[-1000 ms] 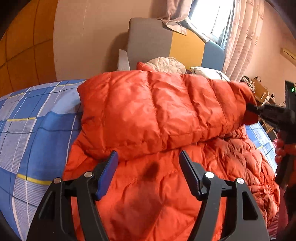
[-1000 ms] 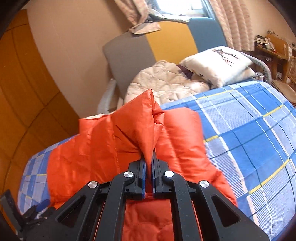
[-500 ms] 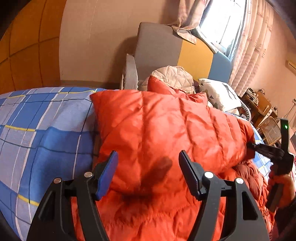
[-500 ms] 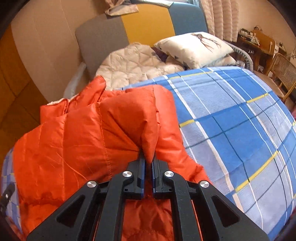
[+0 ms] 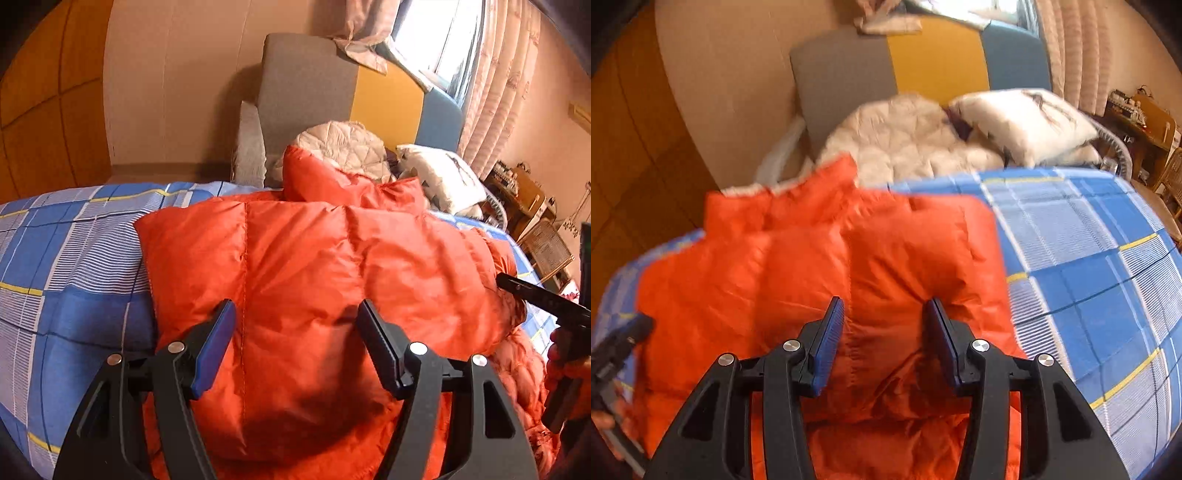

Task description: Fold large clothes

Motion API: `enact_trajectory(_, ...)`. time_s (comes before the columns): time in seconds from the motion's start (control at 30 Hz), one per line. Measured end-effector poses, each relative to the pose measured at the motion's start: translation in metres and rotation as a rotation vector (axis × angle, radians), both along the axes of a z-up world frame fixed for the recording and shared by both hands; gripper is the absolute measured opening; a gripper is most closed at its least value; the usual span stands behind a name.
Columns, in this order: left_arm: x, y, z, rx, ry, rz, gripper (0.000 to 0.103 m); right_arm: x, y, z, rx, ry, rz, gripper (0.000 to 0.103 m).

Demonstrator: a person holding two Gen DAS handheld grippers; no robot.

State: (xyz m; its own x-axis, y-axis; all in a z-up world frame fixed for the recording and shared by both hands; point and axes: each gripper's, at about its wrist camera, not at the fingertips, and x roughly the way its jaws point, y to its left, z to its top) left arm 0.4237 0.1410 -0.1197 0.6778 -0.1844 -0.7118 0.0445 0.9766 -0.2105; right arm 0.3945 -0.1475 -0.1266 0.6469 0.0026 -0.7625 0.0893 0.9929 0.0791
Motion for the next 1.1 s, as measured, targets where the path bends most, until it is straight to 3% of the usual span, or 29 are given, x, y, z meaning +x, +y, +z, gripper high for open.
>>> enact_trajectory(0.27,0.023,-0.006,-0.027,0.035,0.072,-0.028,0.069,0.021,0.001,-0.034,-0.027,0.087,-0.005,0.047)
enact_trajectory(0.4,0.020,-0.009,-0.027,0.070,0.090,0.006,0.070,0.022,0.001,-0.032,-0.026,0.109,-0.012,0.047)
enact_trajectory(0.47,0.010,-0.009,-0.020,0.086,0.084,0.036,0.077,0.014,-0.002,-0.023,0.013,0.111,-0.023,0.054)
enact_trajectory(0.57,-0.017,-0.009,-0.009,0.085,0.048,0.056,0.083,-0.010,-0.004,-0.008,0.049,0.070,-0.019,0.074)
enact_trajectory(0.87,-0.118,-0.016,0.018,0.104,-0.051,0.024,0.087,-0.109,-0.010,-0.009,0.049,0.117,0.034,0.077)
enact_trajectory(1.1,-0.192,-0.018,0.023,0.137,-0.090,-0.006,0.089,-0.186,-0.036,-0.005,0.042,0.109,0.033,0.077)
